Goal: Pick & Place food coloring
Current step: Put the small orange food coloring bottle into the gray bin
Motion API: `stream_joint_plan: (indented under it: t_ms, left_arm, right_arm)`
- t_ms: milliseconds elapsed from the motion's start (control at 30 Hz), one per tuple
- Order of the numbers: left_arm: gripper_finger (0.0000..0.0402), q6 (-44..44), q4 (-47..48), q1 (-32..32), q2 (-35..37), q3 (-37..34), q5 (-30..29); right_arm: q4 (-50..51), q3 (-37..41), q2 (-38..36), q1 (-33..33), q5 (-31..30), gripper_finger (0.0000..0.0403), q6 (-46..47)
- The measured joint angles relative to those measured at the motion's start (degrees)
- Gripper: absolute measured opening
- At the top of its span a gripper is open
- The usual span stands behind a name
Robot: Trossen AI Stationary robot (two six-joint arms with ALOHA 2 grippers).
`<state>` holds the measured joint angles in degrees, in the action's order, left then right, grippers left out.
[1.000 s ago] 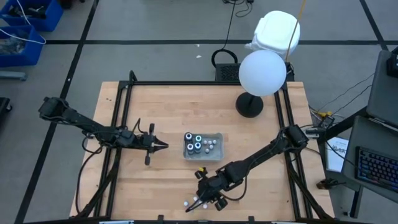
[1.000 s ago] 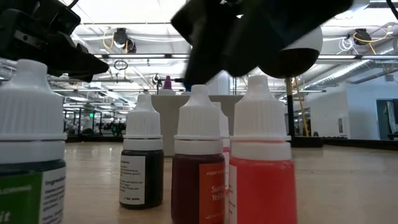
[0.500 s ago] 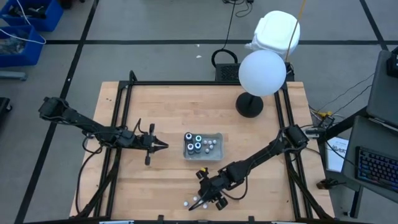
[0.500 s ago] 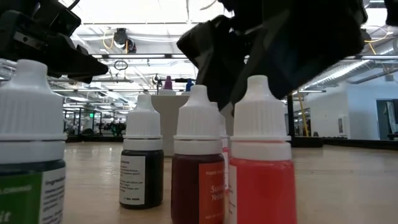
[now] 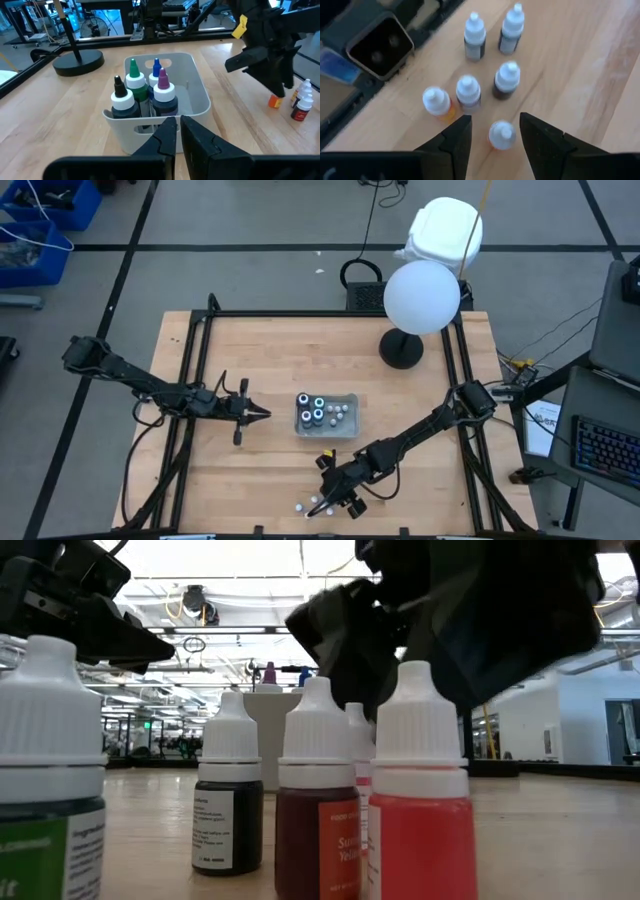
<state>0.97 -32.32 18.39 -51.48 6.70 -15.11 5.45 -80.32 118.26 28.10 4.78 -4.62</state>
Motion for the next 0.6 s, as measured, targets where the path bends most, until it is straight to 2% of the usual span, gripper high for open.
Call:
stream_joint_plan:
  t_ms: [367, 600]
  left_arm:
    - [0.0033, 0.0, 0.0, 0.0, 0.0, 0.0, 0.0]
    - [0.0033, -0.1, 0.0, 0.0, 0.0, 0.0, 0.0]
  right_arm:
    - [-0.8, 0.3, 0.0, 0.0, 0.0, 0.0152, 0.2]
    - [-0.5, 0.3, 0.0, 0.0, 0.0, 0.0103, 0.5]
